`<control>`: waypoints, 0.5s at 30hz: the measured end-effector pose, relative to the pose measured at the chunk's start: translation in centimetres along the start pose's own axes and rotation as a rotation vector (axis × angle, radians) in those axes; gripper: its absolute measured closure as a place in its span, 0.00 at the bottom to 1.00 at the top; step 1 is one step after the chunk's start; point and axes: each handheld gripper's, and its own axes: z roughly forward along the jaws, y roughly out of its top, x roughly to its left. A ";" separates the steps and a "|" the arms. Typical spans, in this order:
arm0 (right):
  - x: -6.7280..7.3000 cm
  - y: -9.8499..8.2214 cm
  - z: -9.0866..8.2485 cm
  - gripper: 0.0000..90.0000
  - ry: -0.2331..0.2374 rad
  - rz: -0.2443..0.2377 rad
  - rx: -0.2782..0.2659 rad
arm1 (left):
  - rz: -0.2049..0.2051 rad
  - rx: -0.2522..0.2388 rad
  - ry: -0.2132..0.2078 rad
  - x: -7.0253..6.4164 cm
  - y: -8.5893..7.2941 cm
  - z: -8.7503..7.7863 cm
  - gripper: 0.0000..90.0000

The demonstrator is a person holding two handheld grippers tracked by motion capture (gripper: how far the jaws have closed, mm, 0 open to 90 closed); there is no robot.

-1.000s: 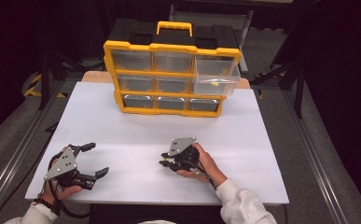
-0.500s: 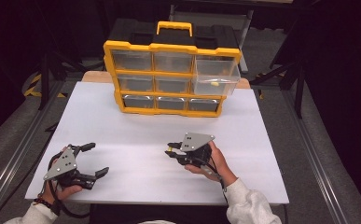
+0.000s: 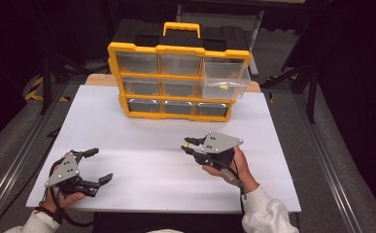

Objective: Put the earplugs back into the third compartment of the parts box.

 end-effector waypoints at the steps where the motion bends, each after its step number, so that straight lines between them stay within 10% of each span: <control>1: -0.1 0.2 -0.3 0.80 -0.009 -0.003 -0.005 | -0.001 -0.001 -0.001 0.0 0.0 0.0 0.07; 15: -4.0 3.6 -5.3 0.80 -0.161 -0.007 -0.087 | -0.004 0.000 0.003 0.0 0.0 0.1 0.07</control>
